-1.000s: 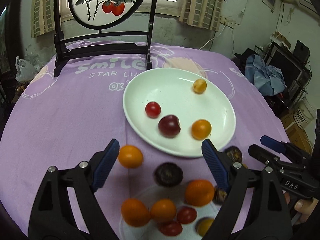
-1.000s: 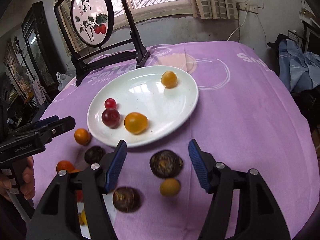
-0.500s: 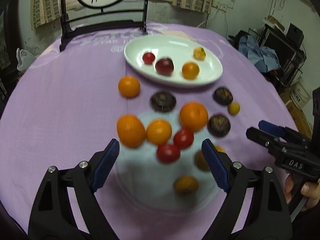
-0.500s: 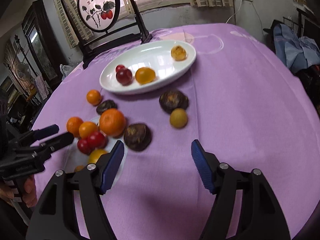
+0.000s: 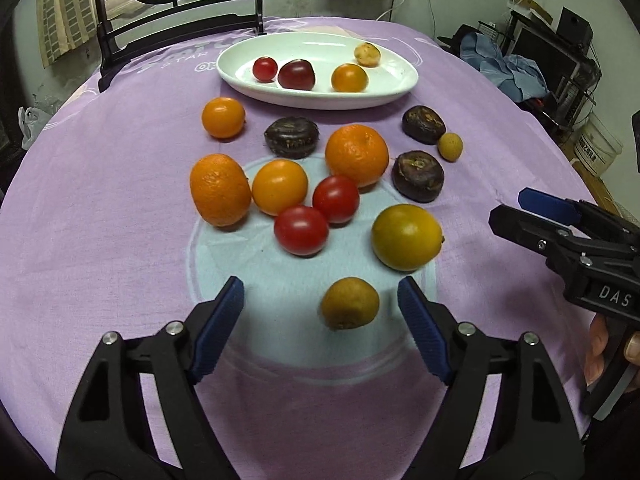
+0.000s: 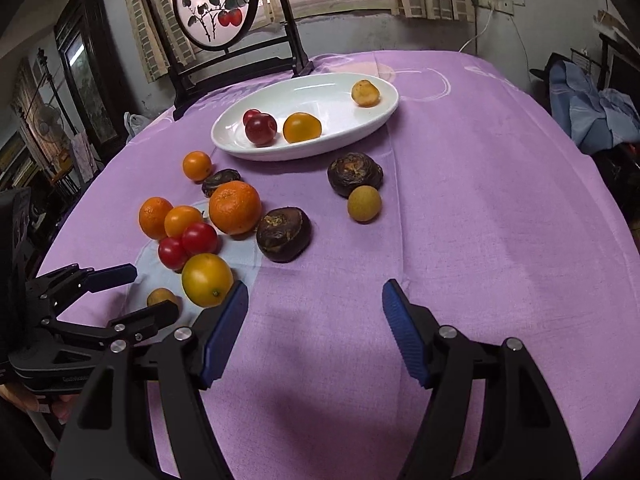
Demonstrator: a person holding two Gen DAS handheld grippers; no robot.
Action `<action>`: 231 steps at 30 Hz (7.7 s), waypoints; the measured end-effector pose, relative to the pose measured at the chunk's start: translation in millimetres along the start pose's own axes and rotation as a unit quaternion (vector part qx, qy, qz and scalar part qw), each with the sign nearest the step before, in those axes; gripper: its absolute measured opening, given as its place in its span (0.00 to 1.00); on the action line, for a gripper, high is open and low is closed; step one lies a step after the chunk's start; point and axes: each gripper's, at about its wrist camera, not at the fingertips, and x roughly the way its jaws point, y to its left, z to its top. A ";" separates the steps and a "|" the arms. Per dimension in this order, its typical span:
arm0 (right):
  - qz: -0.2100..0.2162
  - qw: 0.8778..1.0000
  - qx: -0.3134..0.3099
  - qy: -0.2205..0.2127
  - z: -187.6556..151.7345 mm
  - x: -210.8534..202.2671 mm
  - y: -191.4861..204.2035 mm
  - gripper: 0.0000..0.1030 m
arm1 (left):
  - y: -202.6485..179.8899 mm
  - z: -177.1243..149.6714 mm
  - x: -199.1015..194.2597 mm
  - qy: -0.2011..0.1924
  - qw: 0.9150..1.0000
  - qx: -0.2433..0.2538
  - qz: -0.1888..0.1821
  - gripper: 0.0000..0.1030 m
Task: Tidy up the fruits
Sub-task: 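Grasp the small yellow-brown fruit with the left tool while the right tool grasps a kumquat, then carry both fruits to the white plate and open both tools, then grasp the large orange with the left tool while the right tool grasps the yellow grapefruit, then carry both fruits to the white plate and open both tools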
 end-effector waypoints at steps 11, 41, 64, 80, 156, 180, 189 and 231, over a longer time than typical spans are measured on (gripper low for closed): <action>-0.020 0.999 -0.028 0.008 0.7 1.5 8.3 0.68 | -5.3 -5.5 1.1 0.002 0.999 0.036 -0.006 0.27; -0.101 0.994 -0.035 0.037 52.7 65.3 -14.8 0.25 | 13.9 -8.0 -1.7 -0.002 1.000 0.018 -0.018 0.27; -0.023 0.994 -0.084 -0.062 107.6 12.7 20.2 0.26 | 3.4 130.6 -10.0 -0.072 0.997 0.010 0.027 0.27; -0.050 0.997 -0.059 0.004 142.5 107.5 -10.7 0.26 | 28.1 186.8 77.3 -0.050 0.997 -0.026 0.061 0.27; 0.060 0.992 -0.110 0.032 12.5 38.6 53.2 0.36 | 61.7 30.2 14.9 -0.068 0.995 0.000 0.078 0.93; 0.064 0.993 -0.092 0.020 15.3 34.0 46.4 0.36 | 74.3 49.6 37.8 -0.064 0.997 -0.042 -0.011 0.41; 0.066 0.994 -0.083 0.005 17.2 29.2 43.4 0.36 | 70.5 45.3 10.4 -0.074 0.996 -0.055 -0.007 0.41; -0.014 0.999 -0.029 0.005 158.7 121.0 -33.1 0.36 | 60.1 177.7 81.9 -0.059 0.995 -0.071 0.028 0.41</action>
